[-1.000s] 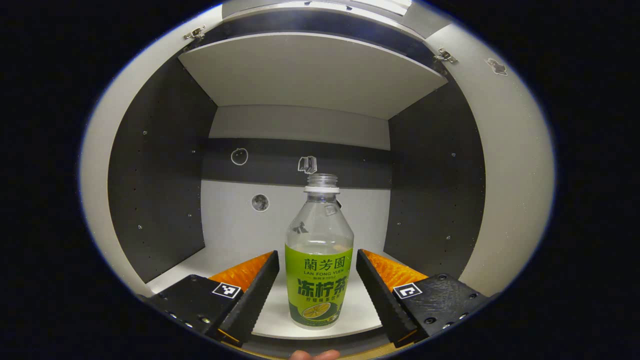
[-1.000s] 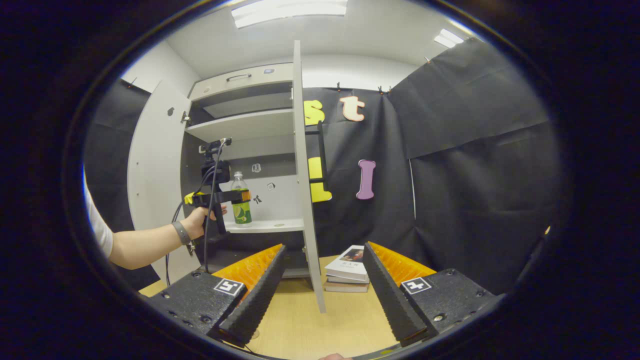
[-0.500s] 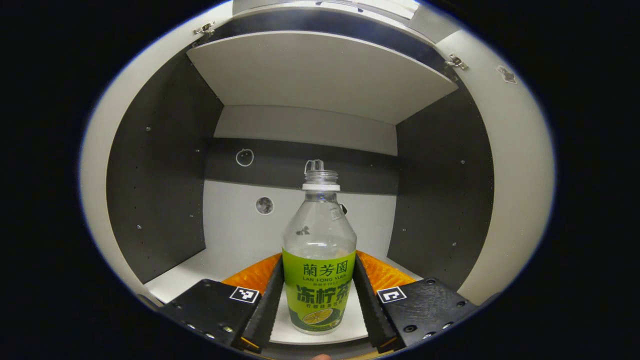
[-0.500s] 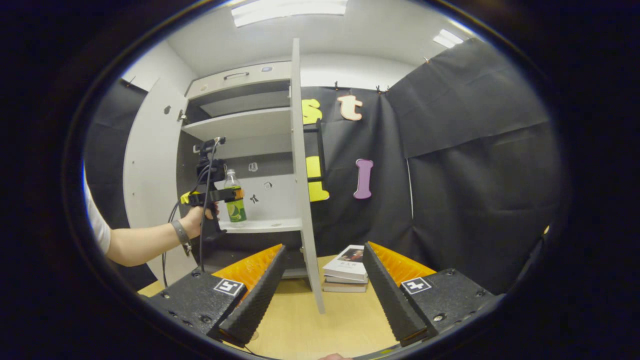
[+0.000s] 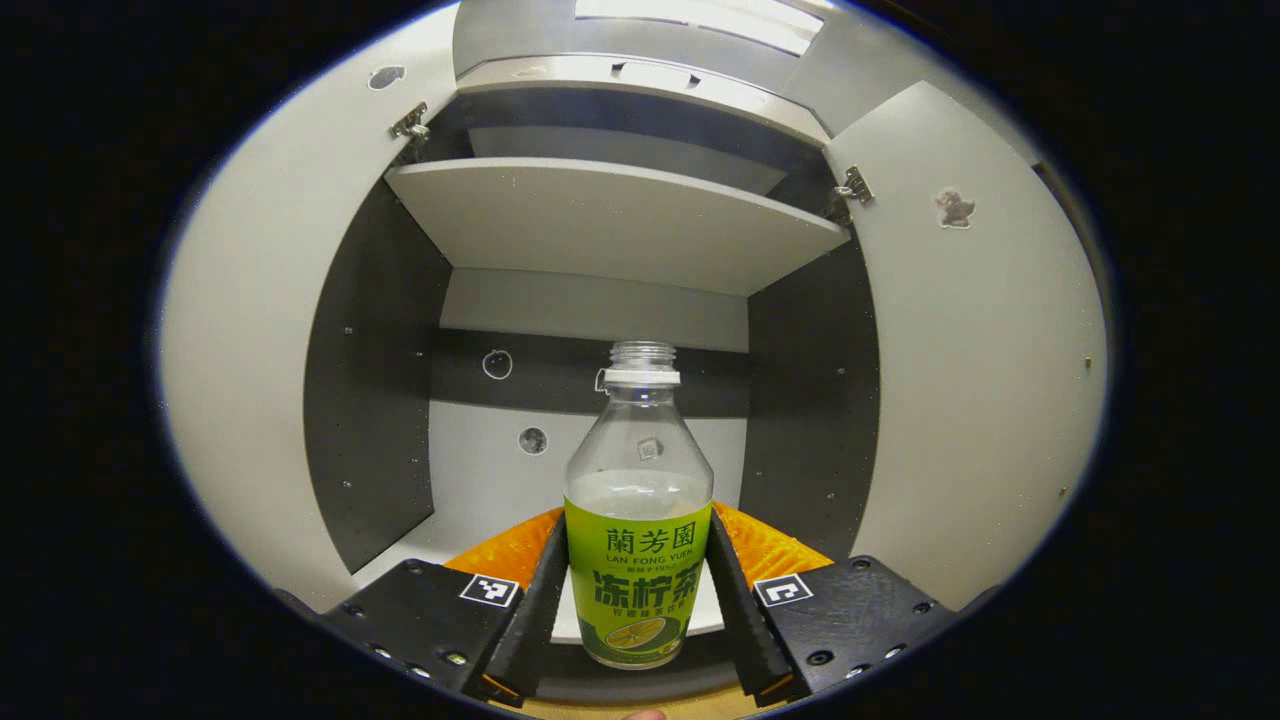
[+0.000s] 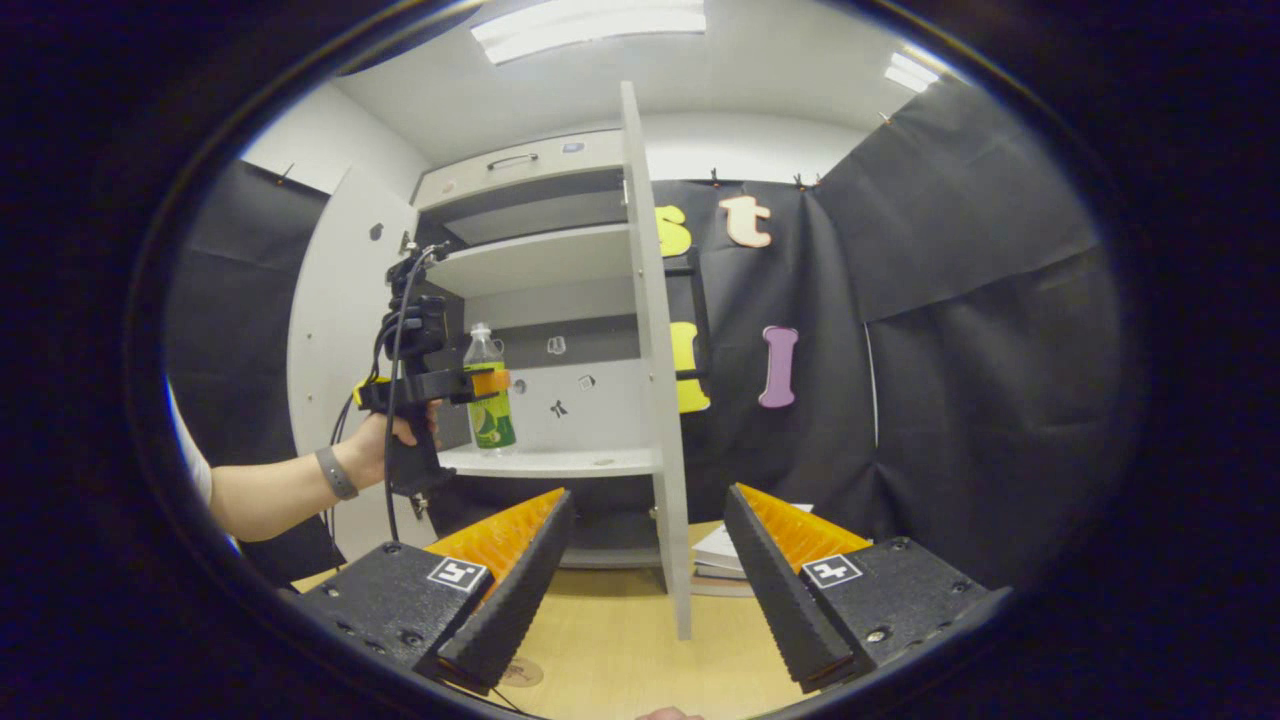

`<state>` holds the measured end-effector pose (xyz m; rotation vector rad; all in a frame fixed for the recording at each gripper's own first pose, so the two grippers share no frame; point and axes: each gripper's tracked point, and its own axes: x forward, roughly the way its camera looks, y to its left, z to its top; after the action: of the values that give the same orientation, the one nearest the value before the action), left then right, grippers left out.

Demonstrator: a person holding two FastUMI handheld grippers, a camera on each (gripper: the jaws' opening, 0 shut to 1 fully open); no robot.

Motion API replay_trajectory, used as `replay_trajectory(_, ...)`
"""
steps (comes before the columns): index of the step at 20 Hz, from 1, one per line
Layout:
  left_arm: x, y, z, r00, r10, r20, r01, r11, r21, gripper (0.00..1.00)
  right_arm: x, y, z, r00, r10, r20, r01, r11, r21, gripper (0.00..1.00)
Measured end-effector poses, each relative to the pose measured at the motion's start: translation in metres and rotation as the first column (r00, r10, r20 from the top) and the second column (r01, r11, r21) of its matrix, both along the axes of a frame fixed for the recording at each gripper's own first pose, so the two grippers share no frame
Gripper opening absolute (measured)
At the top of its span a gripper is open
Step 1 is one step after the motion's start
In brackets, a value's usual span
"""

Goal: Grasp the bottle in the cabinet with the left hand and place it on the coaster, then close the right door with the right hand and the left door with the left hand.

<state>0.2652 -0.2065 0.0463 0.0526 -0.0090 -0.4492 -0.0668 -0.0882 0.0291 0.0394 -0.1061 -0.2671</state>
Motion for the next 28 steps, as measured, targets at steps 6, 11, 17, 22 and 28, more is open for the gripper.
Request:
replay_trajectory(6,-0.102,0.034,-0.05,0.997,0.055,0.048,-0.059,0.995,0.078,0.7,0.002,0.015,0.044,0.992,0.117,0.038,-0.117,0.993,-0.025,0.99)
replay_trajectory(11,-0.175,0.049,-0.099,0.992,0.099,0.08,-0.106,0.989,0.102,0.74,-0.008,0.001,0.068,0.994,0.092,0.066,-0.091,0.996,-0.024,0.99)
replay_trajectory(17,-0.222,0.051,-0.162,0.99,0.117,0.076,-0.126,0.984,0.126,0.7,-0.037,-0.022,0.086,0.996,-0.022,0.089,0.024,1.0,-0.013,0.99)
replay_trajectory(22,-0.237,0.06,-0.224,0.989,0.149,0.021,-0.15,0.984,0.095,0.7,-0.064,-0.036,0.074,0.993,-0.113,0.028,0.113,0.993,-0.024,0.99)
replay_trajectory(28,-0.241,0.068,-0.277,0.984,0.172,-0.049,-0.166,0.98,0.111,0.7,-0.078,-0.039,0.062,0.985,-0.171,-0.027,0.17,0.985,-0.027,0.99)
